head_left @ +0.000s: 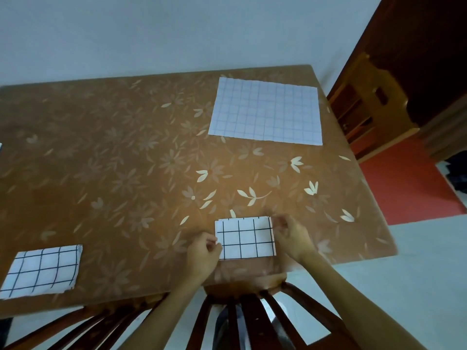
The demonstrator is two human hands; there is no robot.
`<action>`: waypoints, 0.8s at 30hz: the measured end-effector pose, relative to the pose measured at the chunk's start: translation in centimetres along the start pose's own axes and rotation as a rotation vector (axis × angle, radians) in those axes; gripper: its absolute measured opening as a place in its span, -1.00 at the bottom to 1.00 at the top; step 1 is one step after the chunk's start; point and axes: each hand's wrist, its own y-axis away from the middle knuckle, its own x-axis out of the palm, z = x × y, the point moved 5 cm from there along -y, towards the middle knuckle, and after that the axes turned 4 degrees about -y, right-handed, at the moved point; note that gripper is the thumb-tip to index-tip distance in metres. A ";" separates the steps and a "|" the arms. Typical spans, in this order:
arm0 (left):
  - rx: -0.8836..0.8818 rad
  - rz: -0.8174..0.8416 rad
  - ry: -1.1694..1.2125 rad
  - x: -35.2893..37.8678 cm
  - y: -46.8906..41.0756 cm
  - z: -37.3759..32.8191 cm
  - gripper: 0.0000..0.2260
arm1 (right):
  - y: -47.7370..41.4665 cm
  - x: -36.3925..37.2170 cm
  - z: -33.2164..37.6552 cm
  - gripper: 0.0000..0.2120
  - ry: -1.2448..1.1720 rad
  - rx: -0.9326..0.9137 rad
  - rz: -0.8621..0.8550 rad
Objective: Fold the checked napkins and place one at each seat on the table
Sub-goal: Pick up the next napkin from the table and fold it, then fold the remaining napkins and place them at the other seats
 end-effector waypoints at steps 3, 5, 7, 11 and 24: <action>0.058 0.008 -0.034 0.7 0.7 -2.6 -0.91 | 1.2 -2.0 -0.9 -0.67 -0.033 -0.044 -0.018; 0.090 0.037 -0.066 1.7 1.4 -4.7 -0.92 | 2.3 -3.6 -2.0 -0.71 -0.046 -0.058 -0.026; 0.132 0.062 -0.114 3.1 2.2 -6.9 -0.90 | 3.4 -5.5 -3.4 -0.76 -0.058 -0.080 -0.049; 0.223 0.058 -0.203 6.7 4.7 -11.9 -0.91 | 5.6 -10.3 -7.1 -0.76 -0.032 -0.106 -0.098; 0.444 0.125 -0.414 22.0 13.6 -29.5 -0.97 | 12.8 -28.0 -22.8 -0.61 -0.120 -0.144 -0.251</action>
